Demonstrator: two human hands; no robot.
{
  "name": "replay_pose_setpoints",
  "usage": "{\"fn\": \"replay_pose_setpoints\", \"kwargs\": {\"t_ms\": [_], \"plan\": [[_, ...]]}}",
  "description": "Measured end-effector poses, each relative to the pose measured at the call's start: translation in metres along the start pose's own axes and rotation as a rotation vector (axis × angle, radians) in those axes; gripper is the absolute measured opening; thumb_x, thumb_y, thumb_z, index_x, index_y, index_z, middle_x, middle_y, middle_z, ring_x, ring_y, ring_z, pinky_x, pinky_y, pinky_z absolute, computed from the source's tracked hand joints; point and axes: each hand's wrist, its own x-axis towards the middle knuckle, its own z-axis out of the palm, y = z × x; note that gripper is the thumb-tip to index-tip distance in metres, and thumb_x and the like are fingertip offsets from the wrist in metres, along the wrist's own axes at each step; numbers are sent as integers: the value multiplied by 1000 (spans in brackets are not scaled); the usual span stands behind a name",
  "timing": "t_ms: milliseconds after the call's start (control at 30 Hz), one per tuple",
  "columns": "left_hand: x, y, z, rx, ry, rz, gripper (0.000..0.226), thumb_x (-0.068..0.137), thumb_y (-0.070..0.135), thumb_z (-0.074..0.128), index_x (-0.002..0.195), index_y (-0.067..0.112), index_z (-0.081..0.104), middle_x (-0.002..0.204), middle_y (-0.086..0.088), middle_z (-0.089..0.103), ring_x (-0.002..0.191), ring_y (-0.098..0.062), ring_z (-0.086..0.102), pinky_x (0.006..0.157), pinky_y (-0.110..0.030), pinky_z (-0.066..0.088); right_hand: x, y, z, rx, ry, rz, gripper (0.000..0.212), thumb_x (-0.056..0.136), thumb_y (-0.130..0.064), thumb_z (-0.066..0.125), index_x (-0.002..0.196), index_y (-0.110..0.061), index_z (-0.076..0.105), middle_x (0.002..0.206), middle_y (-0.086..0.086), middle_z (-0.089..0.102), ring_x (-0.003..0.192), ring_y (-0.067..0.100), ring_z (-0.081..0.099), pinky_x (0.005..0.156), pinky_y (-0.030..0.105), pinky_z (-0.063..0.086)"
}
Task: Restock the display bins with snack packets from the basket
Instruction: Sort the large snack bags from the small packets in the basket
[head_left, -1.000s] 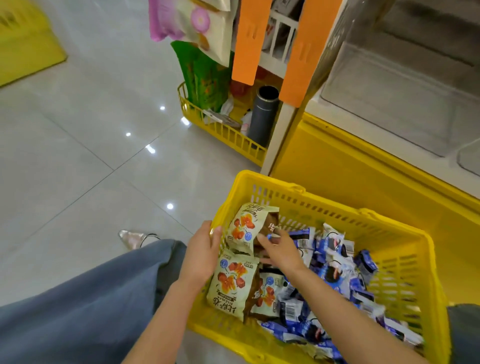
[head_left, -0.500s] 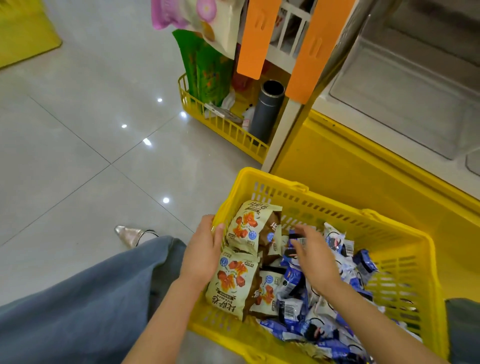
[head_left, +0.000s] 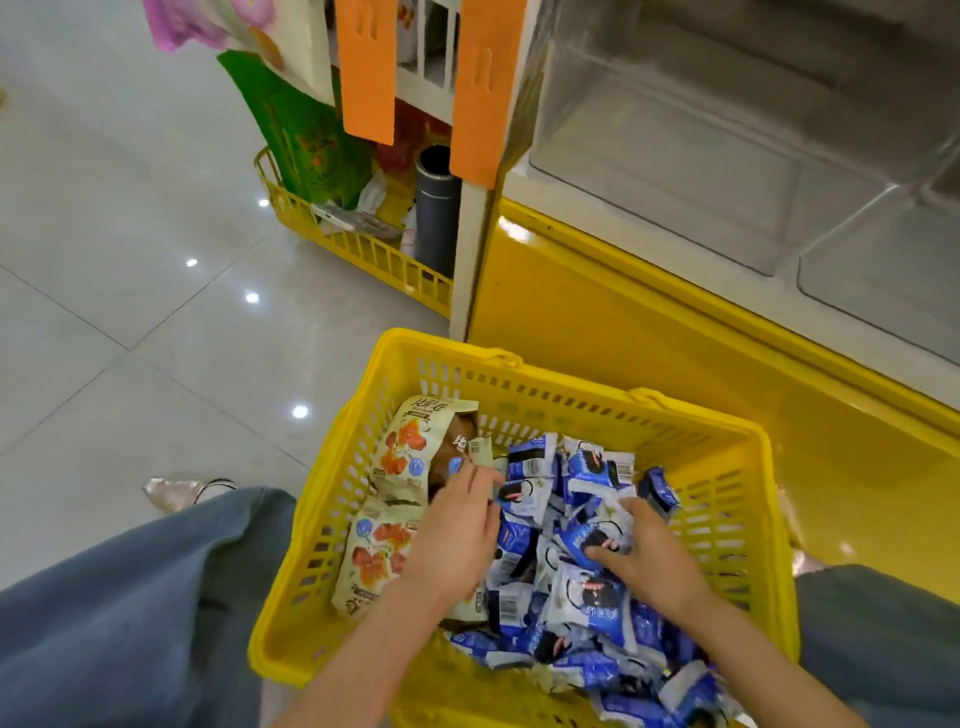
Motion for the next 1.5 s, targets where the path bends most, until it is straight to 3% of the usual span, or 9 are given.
{"fn": "replay_pose_setpoints", "kwargs": {"t_ms": [333,533,633,767,1000,1133,1267,1367,1500], "plan": [[46,0,81,-133,-334,-303,61,94,32,51,145,14,23,148,-6,28,136,-21,26,111,-33,24,10,45,-41,279,345,60,56,80,-32,72,122,-19,39,85,-8,60,63,0,57,45,13,38],[59,6,86,-177,-283,-379,53,90,23,60,133,8,34,131,-13,44,114,-23,48,94,-30,41,26,40,-36,26,231,102,58,89,-13,60,139,-6,30,139,12,40,129,23,36,108,30,30],[58,11,79,-300,-254,-414,42,92,17,55,129,8,38,112,-6,56,83,-13,54,65,-17,44,23,27,-28,-76,396,-102,41,92,-15,56,130,-12,43,124,3,49,119,18,44,104,27,35],[44,8,65,-487,-250,-443,42,94,14,48,135,18,39,120,2,57,98,-13,58,84,-31,50,15,14,-13,108,10,-158,34,93,-43,50,120,-23,52,107,-12,59,91,2,57,78,17,49],[20,1,60,-684,-405,-479,28,96,16,46,121,28,51,122,1,56,105,-5,55,87,-18,43,6,19,24,-143,-433,-198,106,74,-65,63,151,-24,2,156,-1,21,137,19,32,106,30,34],[11,13,69,-579,-464,-381,9,98,27,45,99,36,47,91,10,57,70,11,52,59,-4,39,2,15,23,-68,-336,-189,102,72,-55,72,149,-23,13,150,-3,35,126,17,47,95,26,42],[13,22,64,-632,-310,-310,24,99,27,41,122,32,46,119,20,47,102,16,46,82,-2,35,-6,16,7,5,-158,-245,70,73,-49,72,132,-30,41,132,-9,51,111,10,55,85,19,44],[26,42,56,-651,-242,-205,13,98,29,42,108,36,46,96,23,48,79,26,49,69,2,38,-4,18,-19,121,-10,-227,54,67,-48,76,112,-40,47,99,-19,60,84,-1,62,70,15,51],[64,74,56,-506,-201,-108,28,98,30,43,124,19,43,83,21,45,75,-1,54,69,-20,45,7,30,-53,100,196,-112,54,66,-53,76,109,-34,49,89,-20,58,66,-5,54,52,9,39]]}}
